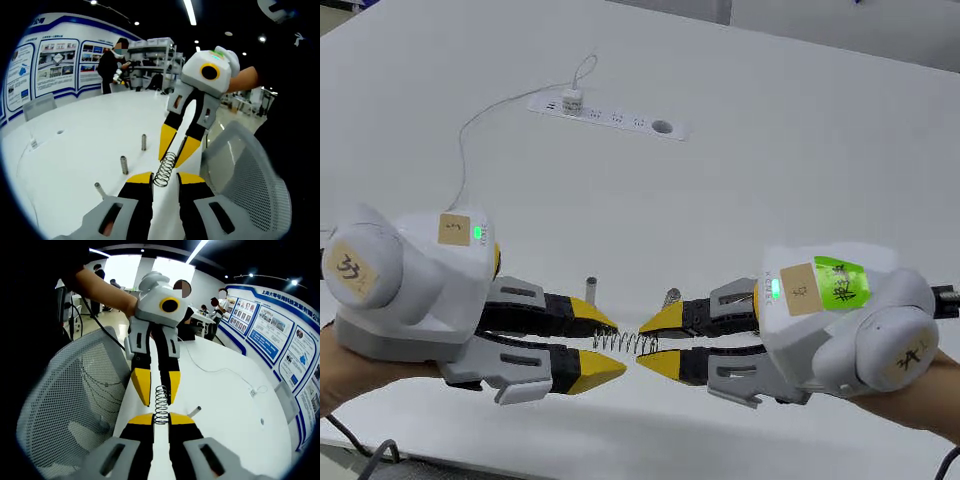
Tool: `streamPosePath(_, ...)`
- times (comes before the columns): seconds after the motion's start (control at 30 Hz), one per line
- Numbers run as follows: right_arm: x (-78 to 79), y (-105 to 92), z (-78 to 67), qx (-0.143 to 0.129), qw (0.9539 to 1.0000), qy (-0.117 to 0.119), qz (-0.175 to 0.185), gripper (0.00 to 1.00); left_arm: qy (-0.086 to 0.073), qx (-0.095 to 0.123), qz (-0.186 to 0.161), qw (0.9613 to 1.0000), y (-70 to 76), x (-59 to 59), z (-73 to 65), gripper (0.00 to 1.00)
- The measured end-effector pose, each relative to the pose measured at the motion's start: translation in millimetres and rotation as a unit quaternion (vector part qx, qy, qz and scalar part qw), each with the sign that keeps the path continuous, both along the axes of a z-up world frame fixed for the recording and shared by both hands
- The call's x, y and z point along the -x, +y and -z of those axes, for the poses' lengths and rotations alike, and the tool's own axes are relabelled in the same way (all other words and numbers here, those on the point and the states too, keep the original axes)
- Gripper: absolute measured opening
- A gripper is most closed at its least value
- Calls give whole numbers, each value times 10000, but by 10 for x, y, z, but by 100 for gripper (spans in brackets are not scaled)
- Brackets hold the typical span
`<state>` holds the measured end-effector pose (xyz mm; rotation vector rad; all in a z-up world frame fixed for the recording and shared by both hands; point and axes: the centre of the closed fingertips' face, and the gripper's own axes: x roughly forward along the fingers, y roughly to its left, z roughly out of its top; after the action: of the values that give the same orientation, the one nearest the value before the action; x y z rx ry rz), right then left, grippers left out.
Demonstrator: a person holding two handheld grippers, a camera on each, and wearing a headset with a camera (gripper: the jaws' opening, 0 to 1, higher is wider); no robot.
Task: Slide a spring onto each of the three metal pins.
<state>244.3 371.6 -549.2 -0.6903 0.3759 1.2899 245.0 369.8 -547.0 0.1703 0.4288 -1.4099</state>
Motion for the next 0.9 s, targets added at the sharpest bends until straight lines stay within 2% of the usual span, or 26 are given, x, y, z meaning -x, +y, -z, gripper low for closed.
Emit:
streamPosePath(0.33,32,34,-6,27,9999,-15,-122,11,-81,-73,54,9999,28,17,-10,14)
streamPosePath(0.57,33,40,-19,57,9997,-123,-201,11,-506,-117,248,9983,35,47,-18,10)
streamPosePath(0.73,10,39,-18,43,9999,-82,-132,13,-594,-126,296,9977,35,40,-25,10)
streamPosePath(0.83,-40,14,3,104,9999,-107,-6,18,-686,-59,336,9971,30,38,-59,10)
streamPosePath(0.9,-31,11,8,60,10000,-8,5,17,-716,-95,349,9968,37,33,-56,10)
